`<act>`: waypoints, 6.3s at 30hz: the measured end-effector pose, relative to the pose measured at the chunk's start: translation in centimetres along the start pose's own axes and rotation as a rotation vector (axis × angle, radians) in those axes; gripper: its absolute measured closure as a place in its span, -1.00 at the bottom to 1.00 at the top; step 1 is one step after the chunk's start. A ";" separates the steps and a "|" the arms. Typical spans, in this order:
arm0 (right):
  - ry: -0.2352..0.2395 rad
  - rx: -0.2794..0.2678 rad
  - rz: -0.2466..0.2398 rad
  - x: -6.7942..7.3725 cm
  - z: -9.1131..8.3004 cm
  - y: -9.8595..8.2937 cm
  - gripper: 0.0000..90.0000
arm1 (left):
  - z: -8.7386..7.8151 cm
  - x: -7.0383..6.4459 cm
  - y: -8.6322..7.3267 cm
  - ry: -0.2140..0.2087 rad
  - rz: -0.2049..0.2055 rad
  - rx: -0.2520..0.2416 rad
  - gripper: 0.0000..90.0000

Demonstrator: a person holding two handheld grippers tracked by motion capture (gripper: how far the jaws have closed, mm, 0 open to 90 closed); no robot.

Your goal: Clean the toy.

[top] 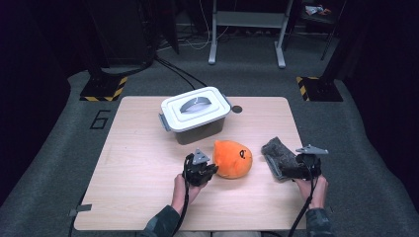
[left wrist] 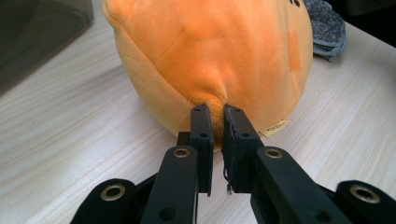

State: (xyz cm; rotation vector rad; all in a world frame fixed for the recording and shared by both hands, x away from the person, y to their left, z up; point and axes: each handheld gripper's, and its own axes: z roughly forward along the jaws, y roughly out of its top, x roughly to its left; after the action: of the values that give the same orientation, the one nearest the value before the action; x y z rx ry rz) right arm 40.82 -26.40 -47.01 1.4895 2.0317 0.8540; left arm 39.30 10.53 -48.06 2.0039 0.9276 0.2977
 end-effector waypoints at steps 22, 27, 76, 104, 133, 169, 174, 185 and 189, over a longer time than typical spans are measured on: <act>0.002 0.181 0.046 -0.5 7.0 2.3 -0.29 | 0.1 0.0 -0.1 -0.013 0.013 -0.015 0.85; 0.005 0.148 0.044 -0.7 6.9 1.8 0.11 | 0.1 0.1 -0.3 -0.017 0.010 -0.023 0.85; 0.229 -0.056 -0.011 2.8 -1.5 7.9 0.66 | 0.1 -0.9 1.2 -0.009 0.106 -0.033 0.85; 0.315 0.025 -0.170 9.3 2.7 9.0 0.67 | 0.7 0.1 1.4 -0.030 0.019 -0.027 -0.04; 0.272 0.018 -0.245 12.9 2.4 11.1 0.66 | 1.8 -1.5 1.6 -0.031 0.137 0.009 0.69; 0.103 0.179 -0.036 5.7 5.5 5.3 0.66 | 1.8 -1.5 1.1 -0.041 0.106 -0.007 0.69; 0.095 0.120 -0.029 5.2 4.0 6.3 0.67 | 1.7 -1.6 1.3 -0.035 0.120 -0.008 0.69; 0.235 -0.023 -0.119 9.0 -0.6 11.3 0.66 | 1.7 -1.8 1.4 -0.039 0.130 -0.008 0.68; 0.313 -0.025 -0.158 11.8 0.0 12.1 0.66 | 1.7 -1.9 1.4 -0.036 0.138 -0.010 0.68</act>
State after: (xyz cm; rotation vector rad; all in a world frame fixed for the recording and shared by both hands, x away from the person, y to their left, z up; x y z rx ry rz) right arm 45.29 -12.52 -38.49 1.2223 2.3151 1.0977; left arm 39.62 7.65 -47.67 2.0618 0.7651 0.3409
